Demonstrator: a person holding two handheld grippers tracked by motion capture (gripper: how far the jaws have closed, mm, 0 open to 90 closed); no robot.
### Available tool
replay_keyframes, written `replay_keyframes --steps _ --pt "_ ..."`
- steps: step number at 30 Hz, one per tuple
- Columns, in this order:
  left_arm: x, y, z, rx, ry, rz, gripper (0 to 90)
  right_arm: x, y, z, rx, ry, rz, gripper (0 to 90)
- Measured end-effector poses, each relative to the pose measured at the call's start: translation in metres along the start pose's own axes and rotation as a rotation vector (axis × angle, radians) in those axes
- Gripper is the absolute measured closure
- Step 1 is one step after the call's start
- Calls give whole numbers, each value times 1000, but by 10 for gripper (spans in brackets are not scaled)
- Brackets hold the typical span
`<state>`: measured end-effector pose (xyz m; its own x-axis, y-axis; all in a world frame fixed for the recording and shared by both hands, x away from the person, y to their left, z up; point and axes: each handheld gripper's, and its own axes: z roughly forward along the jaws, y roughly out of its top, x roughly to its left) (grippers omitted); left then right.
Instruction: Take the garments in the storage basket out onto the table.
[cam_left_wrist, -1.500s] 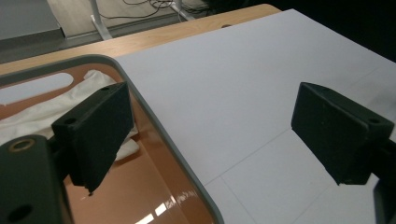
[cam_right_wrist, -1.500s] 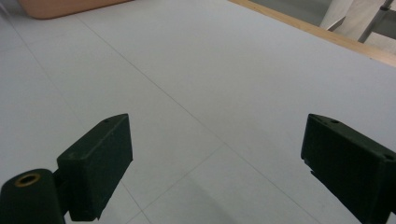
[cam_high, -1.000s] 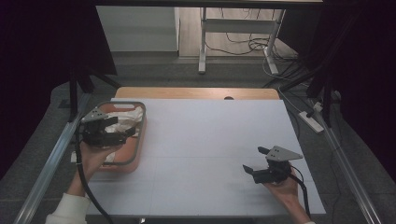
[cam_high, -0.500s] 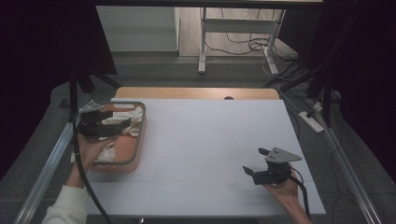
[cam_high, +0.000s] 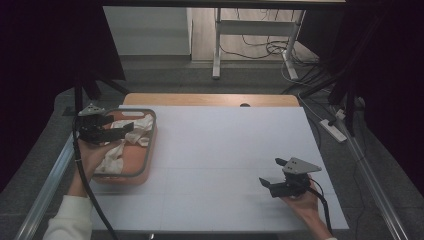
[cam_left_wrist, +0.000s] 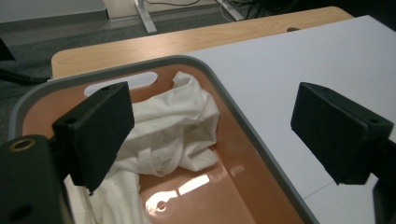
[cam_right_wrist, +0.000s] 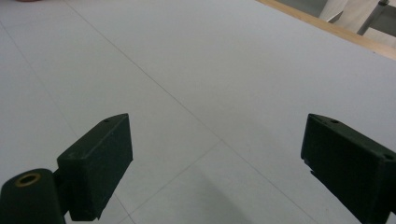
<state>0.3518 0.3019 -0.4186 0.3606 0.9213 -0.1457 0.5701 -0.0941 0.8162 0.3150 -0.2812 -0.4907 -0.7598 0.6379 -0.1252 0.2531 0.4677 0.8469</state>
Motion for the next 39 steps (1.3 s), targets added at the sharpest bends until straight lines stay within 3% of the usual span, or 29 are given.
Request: replay_keyframes --steps 9,20,30,39 --pt "12 1 20 71 49 -33 127 -1 0 0 -18 17 30 92" --pt "20 18 46 169 110 -14 128 0 -1 -1 -20 29 33 92" --pt "35 12 65 247 113 -58 111 -1 -2 -1 -18 32 32 92" --pt "45 4 74 273 116 -100 109 1 -3 -2 -13 27 29 92"
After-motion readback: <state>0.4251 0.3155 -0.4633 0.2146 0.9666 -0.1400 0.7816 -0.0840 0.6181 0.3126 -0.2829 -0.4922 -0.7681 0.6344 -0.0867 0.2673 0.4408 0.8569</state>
